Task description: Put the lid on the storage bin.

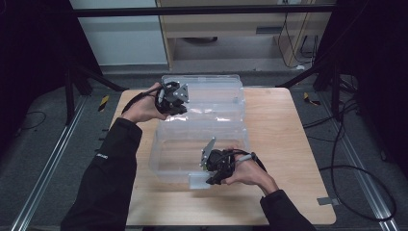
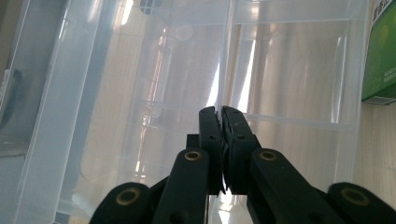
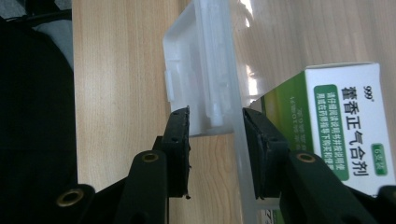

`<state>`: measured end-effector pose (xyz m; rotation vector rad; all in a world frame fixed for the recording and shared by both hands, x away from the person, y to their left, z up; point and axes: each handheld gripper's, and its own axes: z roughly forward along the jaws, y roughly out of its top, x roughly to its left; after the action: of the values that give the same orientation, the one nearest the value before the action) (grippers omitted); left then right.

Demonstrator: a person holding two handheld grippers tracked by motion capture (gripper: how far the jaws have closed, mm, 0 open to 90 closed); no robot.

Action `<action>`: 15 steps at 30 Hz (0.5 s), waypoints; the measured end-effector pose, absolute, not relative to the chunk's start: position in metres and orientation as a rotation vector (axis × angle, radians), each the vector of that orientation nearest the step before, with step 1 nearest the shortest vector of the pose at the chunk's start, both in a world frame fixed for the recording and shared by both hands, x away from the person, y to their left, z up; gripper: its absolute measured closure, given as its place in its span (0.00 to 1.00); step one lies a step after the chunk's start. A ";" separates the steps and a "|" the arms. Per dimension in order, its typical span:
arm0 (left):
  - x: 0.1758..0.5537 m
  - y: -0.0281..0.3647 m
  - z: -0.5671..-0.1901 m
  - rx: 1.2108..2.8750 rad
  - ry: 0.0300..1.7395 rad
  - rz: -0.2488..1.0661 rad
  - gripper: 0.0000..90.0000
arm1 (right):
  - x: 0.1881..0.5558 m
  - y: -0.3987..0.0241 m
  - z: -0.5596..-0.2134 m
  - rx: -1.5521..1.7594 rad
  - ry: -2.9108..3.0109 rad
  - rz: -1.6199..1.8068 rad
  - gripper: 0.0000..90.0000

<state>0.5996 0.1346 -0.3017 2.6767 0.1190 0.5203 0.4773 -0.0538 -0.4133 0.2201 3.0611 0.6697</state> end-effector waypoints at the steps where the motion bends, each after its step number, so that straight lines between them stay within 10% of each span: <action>1: 0.598 0.135 -0.301 2.679 0.132 0.512 0.98 | 0.477 -0.054 -0.413 0.220 3.061 0.670 0.71; 15: 0.570 0.135 -0.294 2.690 0.067 0.544 0.98 | 0.477 -0.053 -0.413 0.236 3.063 0.660 0.72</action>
<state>0.5704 0.1345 -0.2941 2.6897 0.0670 0.5442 0.4770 -0.0530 -0.4134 0.2356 3.0626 0.6598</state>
